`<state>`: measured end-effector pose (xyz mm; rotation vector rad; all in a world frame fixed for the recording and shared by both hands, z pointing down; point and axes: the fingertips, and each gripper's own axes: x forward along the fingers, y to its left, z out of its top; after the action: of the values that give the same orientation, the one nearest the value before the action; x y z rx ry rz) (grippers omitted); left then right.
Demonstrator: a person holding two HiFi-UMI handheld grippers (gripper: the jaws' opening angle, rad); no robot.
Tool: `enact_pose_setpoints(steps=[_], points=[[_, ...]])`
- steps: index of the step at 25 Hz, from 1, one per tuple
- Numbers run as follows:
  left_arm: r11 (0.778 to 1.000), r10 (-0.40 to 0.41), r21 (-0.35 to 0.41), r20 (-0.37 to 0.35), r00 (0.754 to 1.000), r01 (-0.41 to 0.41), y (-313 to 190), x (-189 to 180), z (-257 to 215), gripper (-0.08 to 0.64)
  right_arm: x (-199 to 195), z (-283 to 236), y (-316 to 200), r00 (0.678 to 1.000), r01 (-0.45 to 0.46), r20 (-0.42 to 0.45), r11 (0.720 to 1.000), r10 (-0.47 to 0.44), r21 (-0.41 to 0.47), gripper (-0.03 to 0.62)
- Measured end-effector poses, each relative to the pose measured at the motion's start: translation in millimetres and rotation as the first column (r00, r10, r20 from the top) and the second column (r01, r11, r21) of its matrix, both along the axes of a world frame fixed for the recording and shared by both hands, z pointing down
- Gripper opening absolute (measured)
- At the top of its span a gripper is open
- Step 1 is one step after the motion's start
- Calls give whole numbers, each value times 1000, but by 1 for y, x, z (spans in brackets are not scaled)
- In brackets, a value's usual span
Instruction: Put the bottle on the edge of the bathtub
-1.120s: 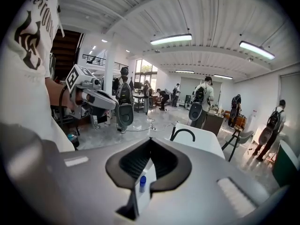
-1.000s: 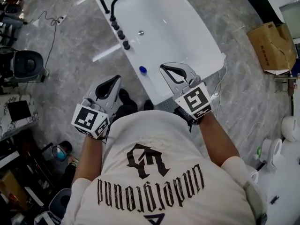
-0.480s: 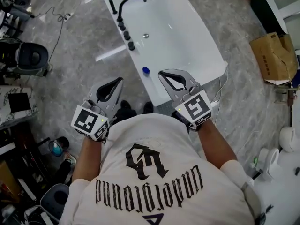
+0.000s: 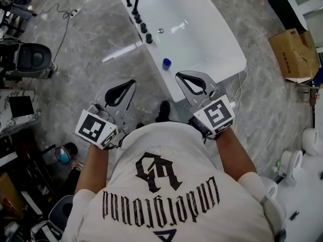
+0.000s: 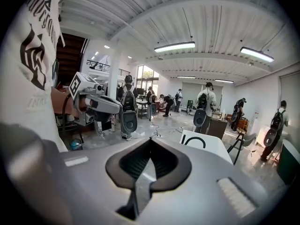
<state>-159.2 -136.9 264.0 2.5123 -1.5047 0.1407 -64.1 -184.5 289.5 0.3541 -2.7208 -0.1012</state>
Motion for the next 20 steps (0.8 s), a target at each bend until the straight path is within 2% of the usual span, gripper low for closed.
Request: enact_pose_setpoints(steps=[10,15,20], points=[[1000,15,0,-55,998,-15,142,-49,11,8,-28,-2,132,995,-94,14,996,94,-8,2],[998,61,-7,-76,995,-62,188,-40,21,8,-21,-4,193,991,-137,9,990,137,-17,2],[997,73,44,-60,995,-71,211,-21,7,8,-3,-17,220,987,-160,24,987,160,5,2]])
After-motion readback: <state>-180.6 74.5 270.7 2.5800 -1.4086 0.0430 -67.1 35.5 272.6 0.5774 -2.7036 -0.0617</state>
